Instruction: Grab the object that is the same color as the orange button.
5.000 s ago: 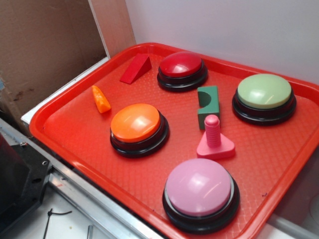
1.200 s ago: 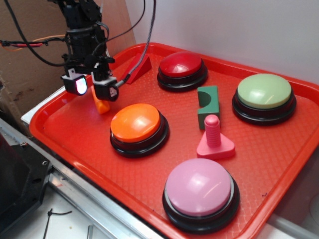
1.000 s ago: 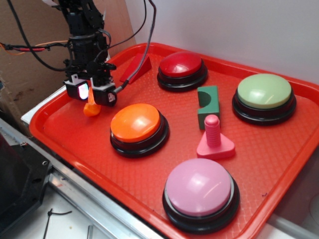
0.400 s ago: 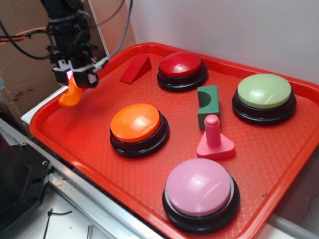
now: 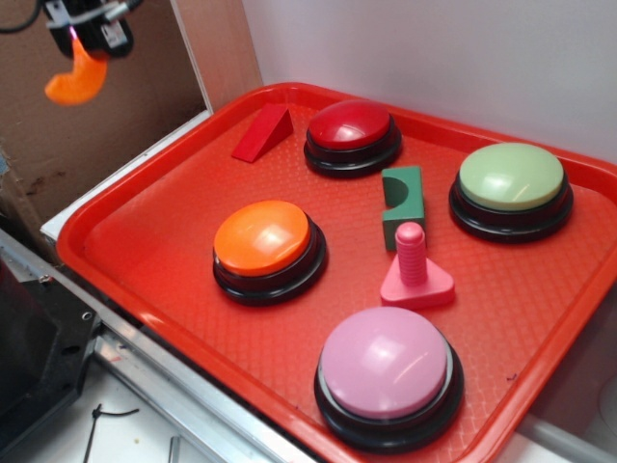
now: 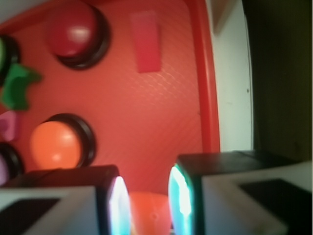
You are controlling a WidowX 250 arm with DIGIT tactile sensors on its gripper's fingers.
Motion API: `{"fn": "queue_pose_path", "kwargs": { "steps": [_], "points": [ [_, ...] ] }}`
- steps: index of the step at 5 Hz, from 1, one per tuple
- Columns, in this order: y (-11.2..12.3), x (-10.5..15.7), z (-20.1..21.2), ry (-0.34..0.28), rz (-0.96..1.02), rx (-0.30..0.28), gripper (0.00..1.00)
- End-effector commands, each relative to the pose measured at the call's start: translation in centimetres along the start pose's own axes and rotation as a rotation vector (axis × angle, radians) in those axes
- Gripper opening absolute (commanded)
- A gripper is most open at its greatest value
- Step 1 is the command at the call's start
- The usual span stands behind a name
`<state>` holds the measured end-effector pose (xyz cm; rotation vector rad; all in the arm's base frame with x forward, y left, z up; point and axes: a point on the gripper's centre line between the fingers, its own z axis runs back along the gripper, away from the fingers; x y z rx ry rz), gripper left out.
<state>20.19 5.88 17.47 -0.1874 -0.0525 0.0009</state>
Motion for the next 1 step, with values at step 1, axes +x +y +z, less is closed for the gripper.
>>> {"fn": "queue_pose_path", "kwargs": {
  "steps": [1],
  "points": [
    [-4.26, -1.52, 10.09, -0.087, -0.104, 0.007, 0.00]
  ]
}}
